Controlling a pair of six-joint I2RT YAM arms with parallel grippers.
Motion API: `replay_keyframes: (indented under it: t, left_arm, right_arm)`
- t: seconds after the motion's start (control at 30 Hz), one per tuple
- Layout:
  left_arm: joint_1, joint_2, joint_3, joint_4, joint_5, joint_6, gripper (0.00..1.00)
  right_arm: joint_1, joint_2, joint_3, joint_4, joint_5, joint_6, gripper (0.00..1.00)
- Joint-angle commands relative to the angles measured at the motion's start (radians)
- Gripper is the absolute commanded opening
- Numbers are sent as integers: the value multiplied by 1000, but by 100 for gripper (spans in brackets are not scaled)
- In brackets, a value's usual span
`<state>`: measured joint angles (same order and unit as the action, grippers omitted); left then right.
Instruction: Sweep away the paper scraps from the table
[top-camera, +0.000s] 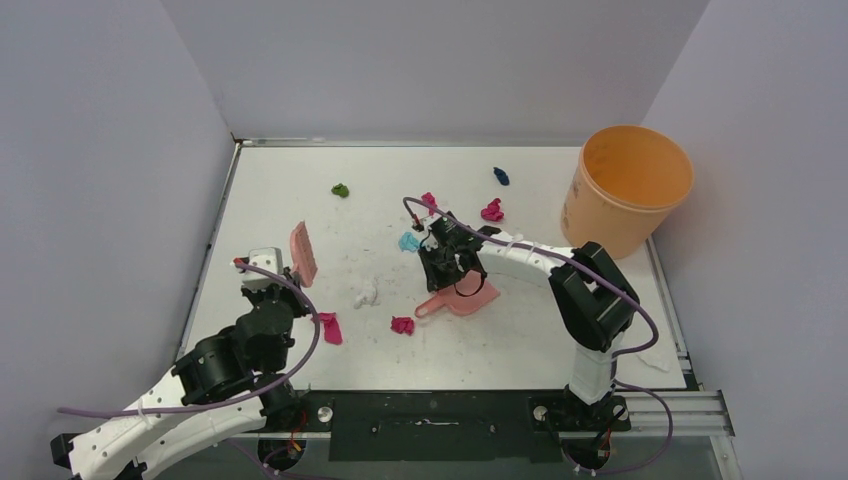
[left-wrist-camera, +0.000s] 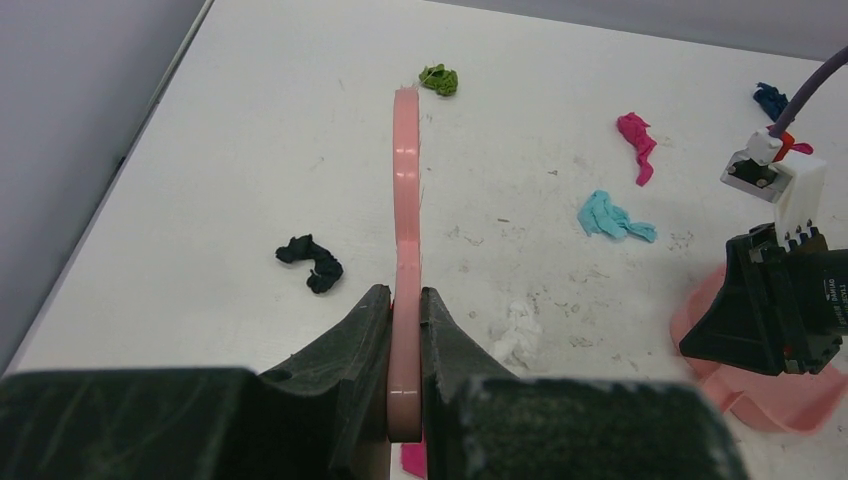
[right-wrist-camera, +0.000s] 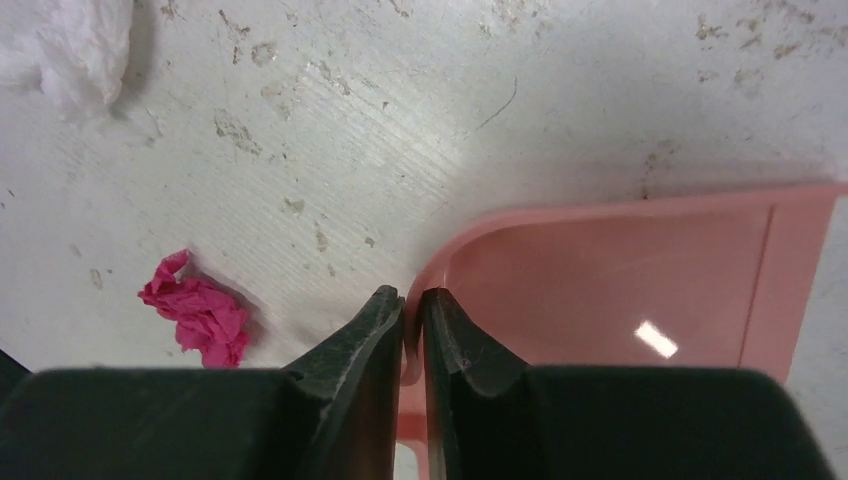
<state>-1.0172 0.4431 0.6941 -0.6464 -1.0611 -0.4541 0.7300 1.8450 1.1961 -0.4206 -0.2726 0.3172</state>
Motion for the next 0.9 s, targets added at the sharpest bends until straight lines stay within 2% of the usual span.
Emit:
replay_keyframes:
  t: [0.0,0.1,0.17,0.3,0.4,0.47,0.6,0.7,0.8,0.87]
  left_arm:
    - [5,-35,-2,61,12,16,0]
    - [5,-55,-2,62,17,17,0]
    - [6,-66,-4,62,24,17,0]
    - [6,-82,-2,59,39,13,0]
    - [5,-98,-3,58,52,11,0]
    - [5,-107,-5,57,57,9,0]
    - [4,-127,-4,53,61,0,0]
    - [4,-138,-3,50,66,-1,0]
    - [3,-144,-3,51,75,1,0]
    - [4,-149,-2,51,81,3,0]
  right_arm:
    - [4,-62,38,-3,8,-161,12]
    - [9,-83,62,-72,-53,-323,6]
    - [30,-91,81,-122,-61,-452,5]
    - [99,-109,116,-311,-78,-842,5]
    - [100,-157,84,-338,-45,-954,5]
    - [102,-184,73,-343,-27,-999,9]
    - [101,-227,85,-336,26,-1006,43]
    - [99,-257,126,-347,22,-956,63]
    - [84,-319,121,-313,-2,-854,77]
    - [56,-339,121,-315,-45,-751,77]
